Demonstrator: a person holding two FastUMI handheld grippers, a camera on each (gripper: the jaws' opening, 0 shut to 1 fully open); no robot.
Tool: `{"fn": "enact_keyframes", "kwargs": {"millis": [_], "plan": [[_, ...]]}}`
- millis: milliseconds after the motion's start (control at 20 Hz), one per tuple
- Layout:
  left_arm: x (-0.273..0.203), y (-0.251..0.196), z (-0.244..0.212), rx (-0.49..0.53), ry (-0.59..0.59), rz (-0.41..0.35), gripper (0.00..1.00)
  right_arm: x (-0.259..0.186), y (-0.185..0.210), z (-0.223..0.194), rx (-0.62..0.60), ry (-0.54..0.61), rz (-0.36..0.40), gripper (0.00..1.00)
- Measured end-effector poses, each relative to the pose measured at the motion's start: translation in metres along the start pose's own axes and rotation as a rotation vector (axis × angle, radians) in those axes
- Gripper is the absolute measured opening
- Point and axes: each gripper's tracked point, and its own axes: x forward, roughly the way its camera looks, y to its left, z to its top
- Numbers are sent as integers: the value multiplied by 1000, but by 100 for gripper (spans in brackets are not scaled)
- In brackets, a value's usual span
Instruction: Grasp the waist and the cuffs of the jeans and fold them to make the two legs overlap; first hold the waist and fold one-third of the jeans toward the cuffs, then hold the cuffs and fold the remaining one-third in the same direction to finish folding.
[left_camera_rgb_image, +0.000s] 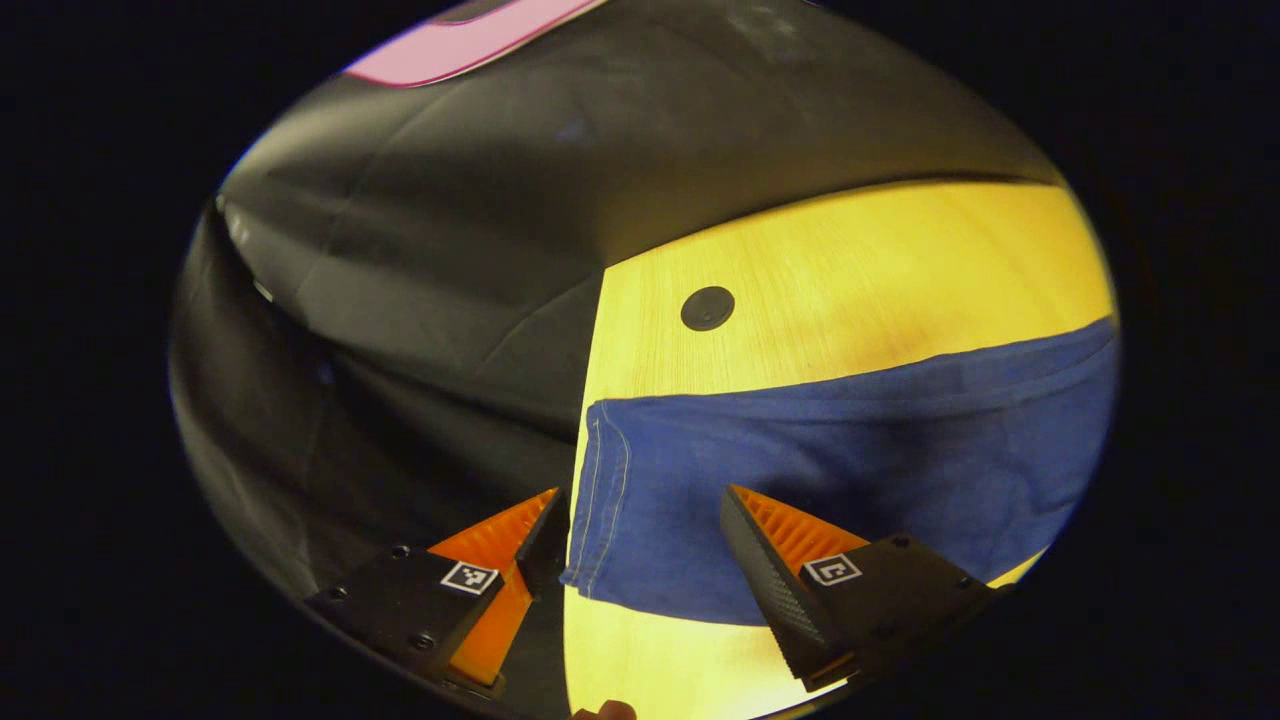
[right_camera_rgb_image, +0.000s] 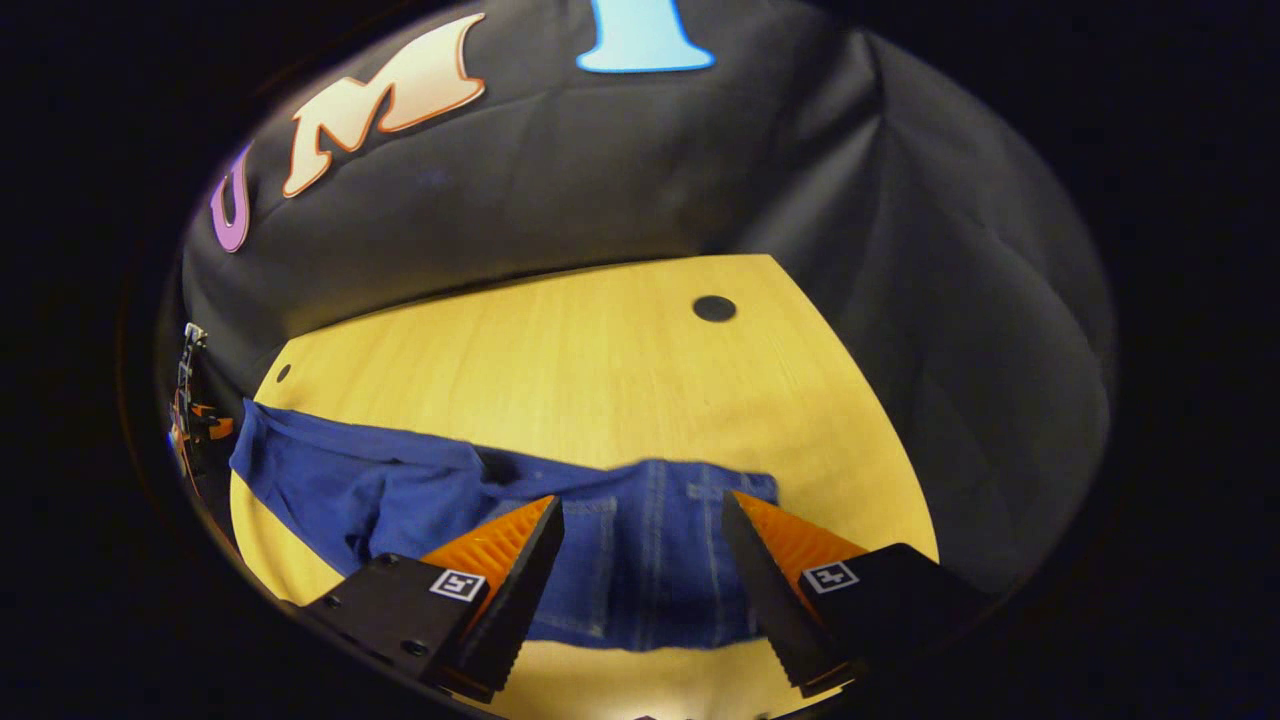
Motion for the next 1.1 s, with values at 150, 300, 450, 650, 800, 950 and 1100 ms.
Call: {"fn": "enact_keyframes", "kwargs": {"millis": [150,300,450,650,800,950,1100], "plan": [[15,-2,-13,-65,-37,-12,95,-7,-18,-29,39,46,-20,96],[30,-7,-34,-134,-26,-38,95,-7,-33,-59,78,91,-24,99],[44,-4,-50,-195,-25,-34,96,0,-39,-74,121,123,-7,96],[43,-3,-50,-224,-16,0,96,9,-44,-84,133,149,24,99],[44,-2,-47,-232,-24,22,95,15,-45,-88,126,160,40,100],[44,-1,-47,-238,-30,34,95,16,-47,-89,123,155,40,99],[44,-2,-50,-245,-25,30,95,19,-37,-92,109,153,78,71]]}}
